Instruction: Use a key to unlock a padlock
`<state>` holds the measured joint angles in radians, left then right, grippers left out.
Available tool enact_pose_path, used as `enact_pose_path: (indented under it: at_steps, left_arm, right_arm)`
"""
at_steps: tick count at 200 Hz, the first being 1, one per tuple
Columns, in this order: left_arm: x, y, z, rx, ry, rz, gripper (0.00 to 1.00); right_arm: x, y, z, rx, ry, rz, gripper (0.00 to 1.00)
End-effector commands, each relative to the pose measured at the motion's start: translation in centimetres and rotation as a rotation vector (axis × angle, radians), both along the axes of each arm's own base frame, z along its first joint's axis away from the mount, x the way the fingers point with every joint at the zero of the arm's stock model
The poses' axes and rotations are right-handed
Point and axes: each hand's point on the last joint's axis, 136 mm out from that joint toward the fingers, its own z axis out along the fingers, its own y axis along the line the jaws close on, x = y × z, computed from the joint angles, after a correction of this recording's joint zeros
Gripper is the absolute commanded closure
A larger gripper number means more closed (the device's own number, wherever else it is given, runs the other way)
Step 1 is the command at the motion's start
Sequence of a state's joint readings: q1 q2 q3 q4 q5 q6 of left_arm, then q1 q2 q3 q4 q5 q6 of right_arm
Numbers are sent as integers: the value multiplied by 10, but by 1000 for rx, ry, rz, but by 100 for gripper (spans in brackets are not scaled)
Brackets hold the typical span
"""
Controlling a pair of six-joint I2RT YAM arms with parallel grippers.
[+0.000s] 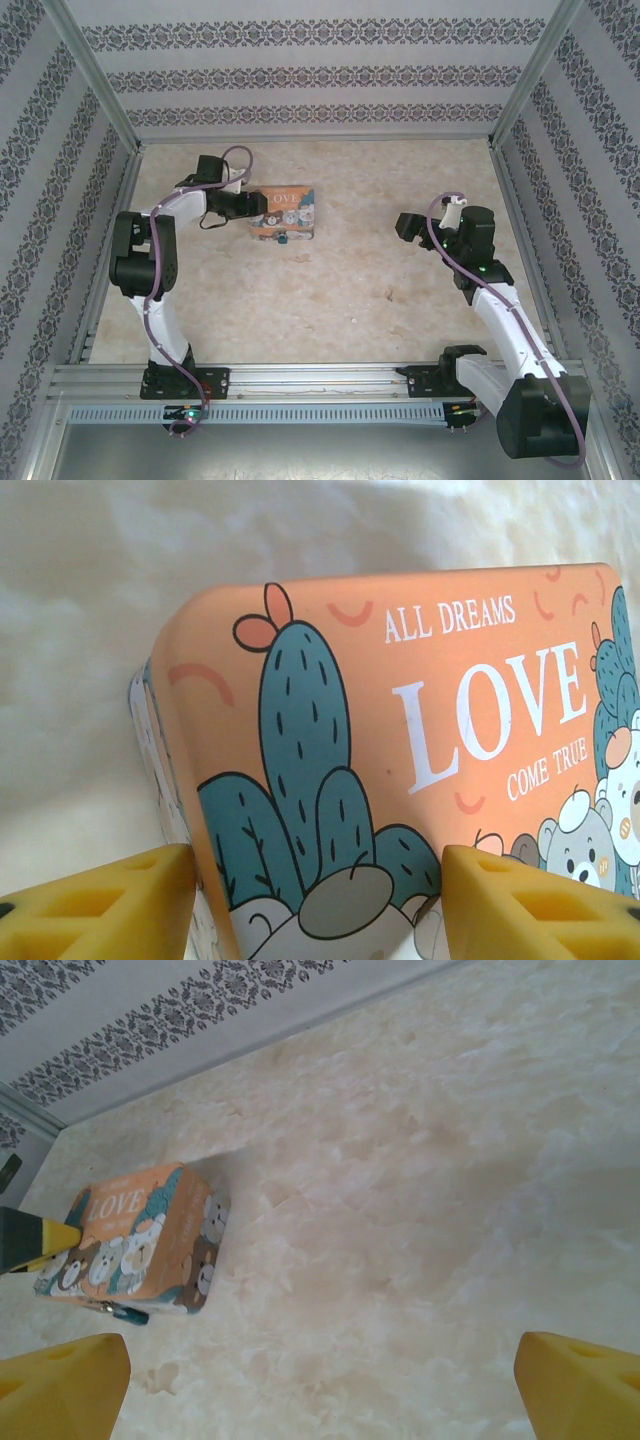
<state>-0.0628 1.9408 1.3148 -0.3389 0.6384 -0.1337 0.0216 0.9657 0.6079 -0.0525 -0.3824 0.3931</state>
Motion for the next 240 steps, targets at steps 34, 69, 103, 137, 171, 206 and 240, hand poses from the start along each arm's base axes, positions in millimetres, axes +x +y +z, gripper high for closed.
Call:
enact_pose_path:
  at_steps: [34,69,103,137,171,206,240]
  left_arm:
    - [-68,-51,-42,43,178,-260,37]
    - [-85,-78,-41,38,163,-340,37]
    - [-82,-89,-35,24,128,-337,36]
    - [-65,-91,-5,11,38,-301,30]
    - [-53,-90,32,8,-70,-248,24]
    - [-51,-75,70,24,-179,-156,21]
    - [-65,-51,97,47,-300,-31,19]
  right_arm:
    - [-3,-1,6,14,24,-5,2]
    - [-8,-1,-3,34,90,-16,2]
    - [-12,0,-15,65,170,-30,2]
    - [-18,4,-27,89,266,-20,3]
    - [-27,8,-36,102,347,-4,7]
    - [-37,9,-45,119,425,-12,16]
    - [-49,16,-65,141,526,-18,29]
